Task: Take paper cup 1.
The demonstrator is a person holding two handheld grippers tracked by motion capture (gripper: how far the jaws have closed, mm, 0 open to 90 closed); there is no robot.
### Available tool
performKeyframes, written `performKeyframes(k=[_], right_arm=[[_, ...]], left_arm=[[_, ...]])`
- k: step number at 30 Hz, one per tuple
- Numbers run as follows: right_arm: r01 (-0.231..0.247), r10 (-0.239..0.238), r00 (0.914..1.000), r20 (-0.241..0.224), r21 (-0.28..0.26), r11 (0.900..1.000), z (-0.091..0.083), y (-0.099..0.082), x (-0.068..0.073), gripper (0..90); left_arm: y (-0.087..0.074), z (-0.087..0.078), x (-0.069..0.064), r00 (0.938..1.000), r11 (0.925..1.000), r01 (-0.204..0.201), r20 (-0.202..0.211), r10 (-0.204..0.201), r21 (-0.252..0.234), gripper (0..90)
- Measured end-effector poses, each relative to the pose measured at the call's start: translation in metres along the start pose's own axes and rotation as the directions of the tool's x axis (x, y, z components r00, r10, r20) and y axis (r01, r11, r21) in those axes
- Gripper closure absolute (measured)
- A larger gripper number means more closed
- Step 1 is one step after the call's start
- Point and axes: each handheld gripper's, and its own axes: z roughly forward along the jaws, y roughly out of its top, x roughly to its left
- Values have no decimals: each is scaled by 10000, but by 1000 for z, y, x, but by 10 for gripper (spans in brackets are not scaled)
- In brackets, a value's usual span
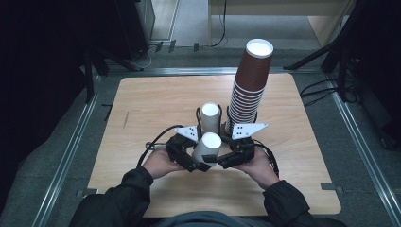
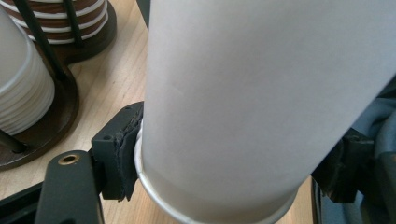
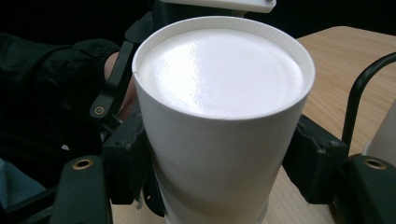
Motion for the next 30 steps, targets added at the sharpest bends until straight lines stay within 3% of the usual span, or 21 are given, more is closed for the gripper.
performKeyframes(k=[4,7,12,20,23,26,30], right_arm=[[-32,30,9996,269,81,10000,-2,2,0,229],[-27,22,9995,322,142,9999,-4,3,0,227],[48,-78,9990,432,694,9976,-8,3,-1,225],[226,-372,9967,722,1934,9809,-5,-2,0,228],[257,-442,9959,795,2207,9750,-4,-4,1,230],[299,-531,9947,880,2464,9687,-4,-6,1,232],[335,-604,9939,927,2688,9626,-3,-8,0,232]], left_arm=[[1,-4,0,10000,10000,20,-10,-20,88,227],[1,-8,2,9999,9997,-72,-133,75,231,227],[-2,-19,5,9979,9989,-107,-633,137,463,227],[-2,-32,8,9898,9925,-361,-1329,517,1168,227],[-2,-34,8,9891,9902,-318,-1385,508,1359,228],[-3,-33,9,9835,9835,-376,-1675,678,1770,228],[-2,-32,9,9825,9788,-375,-1713,729,2012,228]])
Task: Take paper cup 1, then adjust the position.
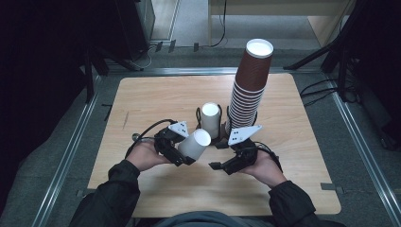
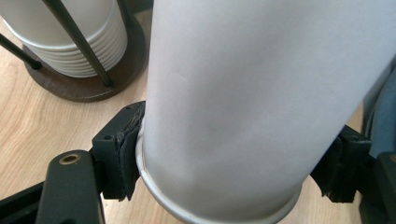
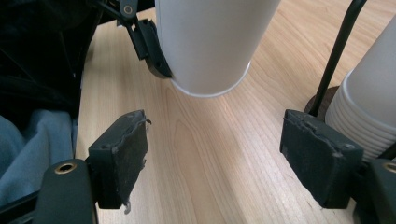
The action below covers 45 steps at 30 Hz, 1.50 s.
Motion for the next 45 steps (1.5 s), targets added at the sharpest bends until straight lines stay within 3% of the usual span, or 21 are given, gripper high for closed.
performKeyframes(k=[4,8,20,30,38,45], right_arm=[[64,-64,10000,24,157,9999,2,-1,0,233],[81,-82,10000,33,315,9995,2,-1,0,233],[154,-156,9999,66,355,9992,2,-1,-1,233],[361,-367,9993,63,684,9970,6,3,2,232],[358,-344,9992,-203,745,9966,11,8,6,237],[735,-704,9968,-378,867,9935,12,10,9,329]], left_arm=[[1,5,-1,9995,9980,-170,-251,186,616,229],[2,11,0,9996,9943,-261,-119,275,1033,229],[4,24,-1,9994,9868,-314,197,287,1591,229],[11,40,-8,9959,9750,-837,495,751,2058,230],[15,49,-16,9908,9680,-1215,849,1052,2195,229],[16,52,-19,9861,9602,-1554,939,1369,2322,228]])
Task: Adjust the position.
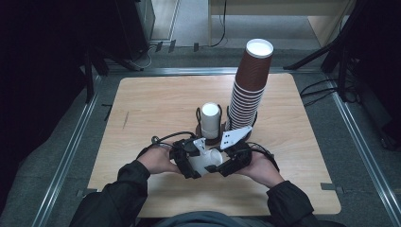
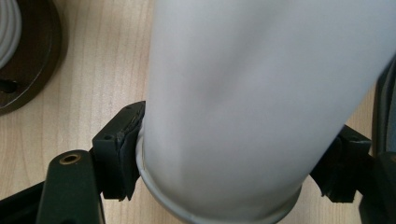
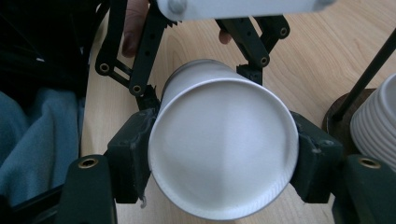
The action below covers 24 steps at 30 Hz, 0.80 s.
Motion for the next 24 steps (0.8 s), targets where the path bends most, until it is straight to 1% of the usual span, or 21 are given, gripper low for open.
performKeyframes(k=[4,7,8,9,10,11,12,14,15,16,18,21,22,24], right_arm=[[-78,78,10000,-18,117,9999,-1,2,0,334],[-57,58,10000,-35,46,10000,-3,2,0,333],[58,-58,10000,27,-61,10000,-3,3,-1,332],[-59,59,10000,-24,-20,10000,-4,3,0,331],[-86,86,10000,-33,-19,10000,-5,3,0,330],[-44,44,10000,7,-20,10000,-5,3,0,330],[-43,43,10000,40,-25,10000,-6,2,0,329],[-50,50,9999,98,-11,10000,-7,2,-1,329],[-90,90,9999,114,-7,10000,-7,1,-2,329],[-93,93,9999,118,-41,9999,-7,1,-2,328],[-120,120,9998,179,-33,9999,-9,0,-2,328],[-161,164,9996,218,-139,9998,-11,-2,-3,328],[-183,187,9996,216,-185,9997,-12,-2,-3,328],[-163,172,9994,288,-328,9993,-14,-3,-4,327]], left_arm=[[-1,-1,0,10000,9999,51,21,-51,-140,226],[-1,-3,-1,10000,9996,46,-16,-47,-269,212],[-1,-4,-1,10000,9996,44,-51,-46,-272,205],[-1,-4,0,9998,9993,188,9,-187,-311,200],[0,-6,0,9996,9990,288,14,-288,-354,174],[0,-7,1,9994,9982,356,31,-355,-491,129],[-1,-9,2,9991,9970,391,192,-379,-672,118],[-3,-14,3,9979,9920,578,347,-542,-1119,87],[-5,-16,4,9971,9895,698,375,-656,-1263,83],[-6,-18,4,9972,9878,736,252,-708,-1375,83],[-10,-22,6,9969,9850,778,252,-748,-1542,83],[-15,-28,6,9959,9758,905,146,-894,-1989,83],[-16,-30,7,9957,9741,921,133,-913,-2067,84],[-20,-35,8,9948,9676,1019,177,-1006,-2310,84]])
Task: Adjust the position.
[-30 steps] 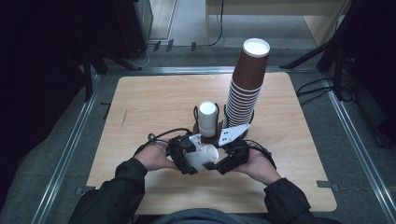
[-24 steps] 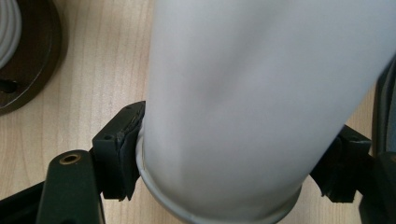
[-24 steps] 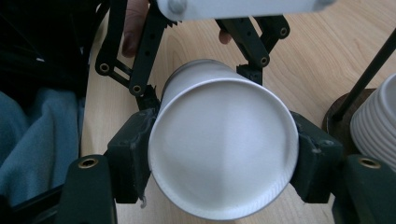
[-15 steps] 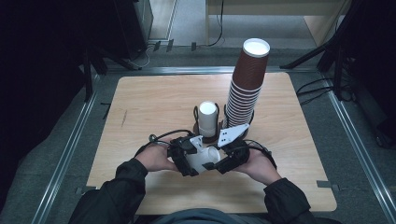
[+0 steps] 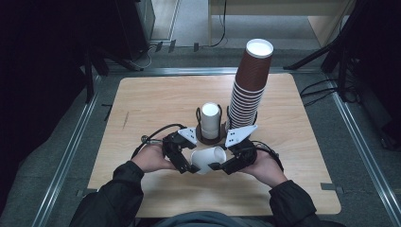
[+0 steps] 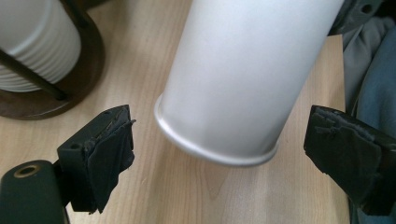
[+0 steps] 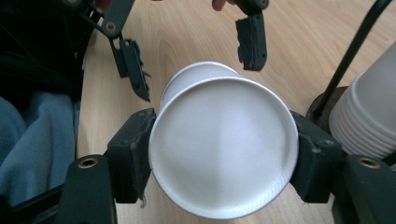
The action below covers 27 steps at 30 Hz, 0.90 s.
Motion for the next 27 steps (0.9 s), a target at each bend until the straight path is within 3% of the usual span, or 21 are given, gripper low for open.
performKeyframes(k=[4,11,27], right_arm=[[-42,47,10000,75,-541,9985,-6,-3,-3,326],[-291,293,9996,-8,-1436,9892,-16,-3,-5,327],[-495,426,9985,-356,-2244,9732,-18,3,-2,332]], left_arm=[[-3,-9,3,9997,9973,206,138,-197,-699,84],[-7,-11,6,9979,9821,512,490,-429,-1813,84],[-2,4,4,9947,9795,387,1011,-189,-1978,84]])
